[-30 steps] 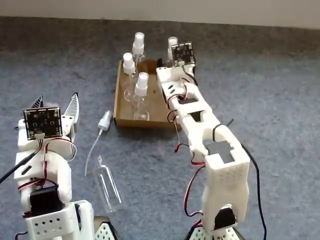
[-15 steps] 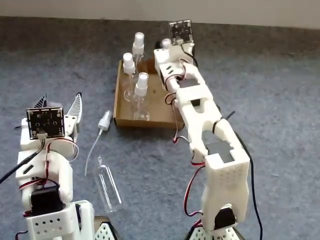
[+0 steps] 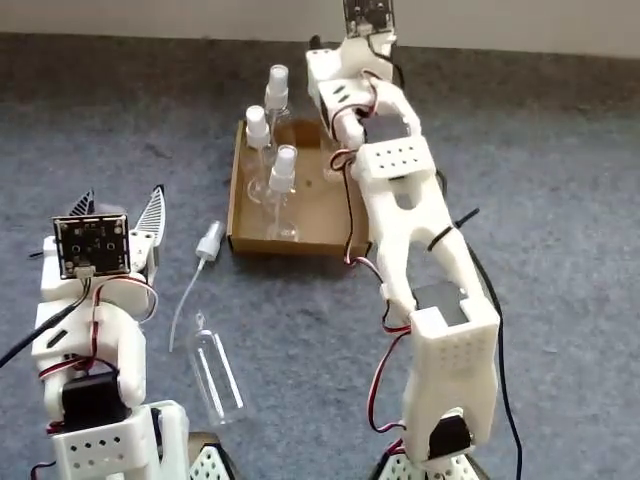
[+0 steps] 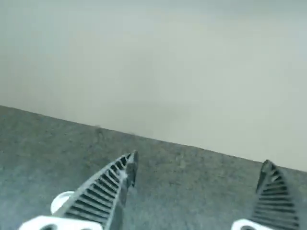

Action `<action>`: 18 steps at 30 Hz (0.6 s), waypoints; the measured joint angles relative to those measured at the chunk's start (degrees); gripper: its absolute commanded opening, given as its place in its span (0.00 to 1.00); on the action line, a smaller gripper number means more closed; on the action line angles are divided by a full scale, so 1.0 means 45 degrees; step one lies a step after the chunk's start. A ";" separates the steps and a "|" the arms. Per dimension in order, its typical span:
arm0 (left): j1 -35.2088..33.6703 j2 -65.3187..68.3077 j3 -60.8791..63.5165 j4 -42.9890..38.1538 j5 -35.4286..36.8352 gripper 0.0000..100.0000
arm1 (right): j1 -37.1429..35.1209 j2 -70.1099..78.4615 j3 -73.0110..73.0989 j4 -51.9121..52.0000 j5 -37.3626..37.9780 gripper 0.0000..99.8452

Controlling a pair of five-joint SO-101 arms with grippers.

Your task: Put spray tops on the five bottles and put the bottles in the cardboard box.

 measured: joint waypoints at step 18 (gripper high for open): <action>-0.1485 0.9670 -1.0295 0.7150 -0.0020 0.25 | -0.1348 -0.0020 -0.8908 1.5453 -0.0469 0.33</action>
